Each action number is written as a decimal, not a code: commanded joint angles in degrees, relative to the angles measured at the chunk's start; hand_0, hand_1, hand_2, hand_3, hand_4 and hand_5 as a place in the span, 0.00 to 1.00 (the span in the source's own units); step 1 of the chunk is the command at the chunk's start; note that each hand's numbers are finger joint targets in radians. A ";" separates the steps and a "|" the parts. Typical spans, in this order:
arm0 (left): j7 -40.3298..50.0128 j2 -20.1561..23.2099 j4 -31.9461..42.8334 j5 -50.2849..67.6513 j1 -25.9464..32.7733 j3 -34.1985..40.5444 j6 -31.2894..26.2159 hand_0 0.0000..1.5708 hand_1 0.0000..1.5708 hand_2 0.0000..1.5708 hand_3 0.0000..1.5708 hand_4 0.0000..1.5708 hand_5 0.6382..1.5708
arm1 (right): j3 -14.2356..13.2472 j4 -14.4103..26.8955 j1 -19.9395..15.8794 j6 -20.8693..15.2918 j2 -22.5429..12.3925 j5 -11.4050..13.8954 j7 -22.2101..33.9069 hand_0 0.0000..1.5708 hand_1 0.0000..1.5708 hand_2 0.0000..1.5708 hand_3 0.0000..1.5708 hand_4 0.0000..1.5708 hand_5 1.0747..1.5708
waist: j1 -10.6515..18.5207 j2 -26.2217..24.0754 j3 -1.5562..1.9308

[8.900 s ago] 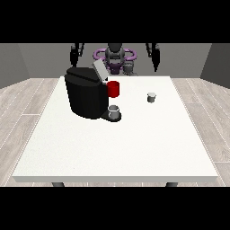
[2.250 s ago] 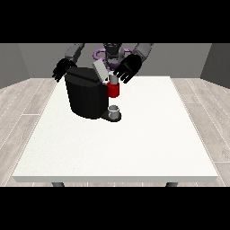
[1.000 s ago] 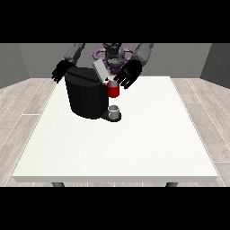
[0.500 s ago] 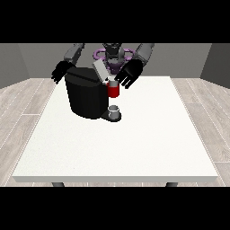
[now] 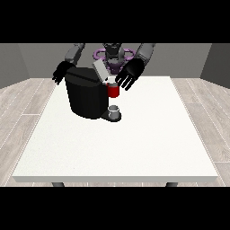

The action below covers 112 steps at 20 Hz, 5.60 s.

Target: Insert the coffee pod into the coffee machine and close the lid

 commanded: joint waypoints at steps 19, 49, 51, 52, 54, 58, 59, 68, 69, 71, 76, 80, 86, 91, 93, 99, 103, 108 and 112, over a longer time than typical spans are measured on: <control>2.61 -4.97 -3.69 -2.10 3.91 -2.06 -4.06 0.00 0.00 0.00 0.00 0.00 1.00 | -3.07 6.90 1.71 -1.12 -0.75 -0.95 -0.52 0.00 0.00 0.00 0.00 0.26 1.00 | 5.49 -8.52 -0.08; -1.78 -21.90 -10.86 30.14 38.25 16.86 -9.69 0.00 0.00 0.00 0.00 0.04 1.00 | -1.48 -4.34 9.25 7.52 -7.84 -2.71 6.68 0.00 0.00 0.00 0.00 0.00 1.00 | 20.71 -31.71 -0.10; -2.32 -25.17 -12.34 29.86 40.80 15.83 -6.43 0.00 0.00 0.00 0.00 0.09 1.00 | 0.34 -5.44 10.79 9.77 -7.34 -2.80 5.32 0.00 0.00 0.00 0.00 0.00 1.00 | 20.33 -31.14 -0.09; -2.09 -22.77 -12.19 31.87 38.90 17.32 -9.66 0.00 0.00 0.00 0.00 0.02 1.00 | -1.68 -4.79 4.51 8.96 -9.12 -3.47 8.36 0.00 0.00 0.00 0.00 0.00 1.00 | 22.69 -28.83 -0.10; 0.32 -23.06 -15.53 31.61 39.24 15.68 -8.56 0.00 0.00 0.00 0.00 0.00 1.00 | -0.69 -4.94 4.40 10.69 -9.84 -2.92 8.72 0.00 0.00 0.00 0.00 0.00 1.00 | 22.57 -28.31 -0.09; -2.02 -24.75 -20.25 32.67 43.26 13.91 -7.92 0.00 0.00 0.00 0.00 0.14 1.00 | 1.65 -5.46 4.15 13.17 -9.60 -1.76 7.34 0.00 0.00 0.00 0.00 0.15 1.00 | 21.75 -25.81 -0.09; -1.61 -26.09 -20.82 33.56 43.79 9.92 -5.63 0.00 0.00 0.00 0.00 0.07 1.00 | 1.86 -3.25 0.52 9.78 -8.44 0.57 8.20 0.00 0.00 0.00 0.00 0.15 1.00 | 23.58 -25.62 -0.09; 2.84 -23.96 -31.39 38.72 48.00 10.59 -6.60 0.00 0.00 0.00 0.00 0.00 1.00 | -1.26 -0.81 -5.89 12.92 -8.70 -2.52 7.84 0.00 0.00 0.00 0.00 0.00 1.00 | 23.14 -19.17 -0.09; 3.72 -23.35 -33.90 39.51 49.04 10.25 -7.29 0.00 0.00 0.00 0.00 0.00 1.00 | -0.20 1.24 -1.86 13.94 -7.84 -1.62 3.69 0.00 0.00 0.00 0.00 0.00 1.00 | 23.01 -19.12 -0.08; 6.74 -24.53 -36.84 38.47 50.15 8.02 -5.93 0.00 0.00 0.00 0.00 0.00 1.00 | -0.49 3.82 -3.36 12.72 -7.23 -0.91 4.21 0.00 0.00 0.00 0.00 0.00 1.00 | 24.08 -18.97 -0.08; 5.89 -24.93 -39.84 38.65 51.66 6.26 -3.16 0.00 0.00 0.00 0.00 0.00 1.00 | -0.65 8.01 -5.95 12.18 -6.14 0.03 1.86 0.00 0.00 0.00 0.00 0.00 1.00 | 23.08 -15.47 -0.08; 9.05 -23.61 -44.65 40.52 52.52 5.21 -4.49 0.00 0.00 0.00 0.00 0.00 1.00 | -3.82 13.29 -10.21 12.99 -8.14 -0.76 0.32 0.00 0.00 0.00 0.00 0.00 1.00 | 24.97 -14.52 -0.08; 4.24 -21.10 -41.79 42.12 53.82 8.31 -2.72 0.00 0.00 0.00 0.00 0.00 1.00 | -0.27 11.83 -11.32 15.41 -6.81 0.60 1.53 0.00 0.00 0.00 0.00 0.00 1.00 | 20.56 -13.64 -0.10; 6.37 -22.40 -43.09 40.34 54.86 5.20 -0.81 0.00 0.00 0.00 0.00 0.00 1.00 | -0.86 13.88 -15.88 14.78 -7.26 1.41 4.75 0.00 0.00 0.00 0.00 0.00 1.00 | 21.27 -14.27 -0.10; 6.72 -18.71 -43.59 44.21 50.33 8.10 -4.08 0.00 0.00 0.00 0.00 0.00 1.00 | -1.86 17.30 -16.26 14.63 -7.60 2.08 -0.88 0.00 0.00 0.00 0.00 0.00 1.00 | 22.15 -10.35 -0.09; 3.88 -20.78 -42.02 41.30 52.84 5.60 -1.36 0.00 0.00 0.00 0.00 0.00 1.00 | 0.11 17.65 -19.57 13.00 -5.43 3.76 2.21 0.00 0.00 0.00 0.00 0.00 1.00 | 22.15 -10.82 -0.10; 7.09 -20.08 -43.55 42.94 54.58 5.69 -2.16 0.00 0.00 0.00 0.00 0.00 1.00 | 0.40 19.01 -18.23 12.72 -4.45 4.33 1.02 0.00 0.00 0.00 0.00 0.00 1.00 | 22.79 -12.72 -0.10; 3.47 -20.19 -42.33 41.17 54.03 4.80 -0.91 0.00 0.00 0.00 0.00 0.10 1.00 | 1.10 20.03 -22.49 11.48 -3.86 5.78 2.32 0.00 0.00 0.00 0.00 0.05 1.00 | 22.82 -11.44 -0.11; 5.33 -19.67 -42.56 43.25 52.71 5.71 -0.79 0.00 0.00 0.00 0.00 0.10 1.00 | -0.64 22.28 -25.23 12.76 -5.94 5.73 1.24 0.00 0.00 0.00 0.00 0.14 1.00 | 23.57 -10.73 -0.10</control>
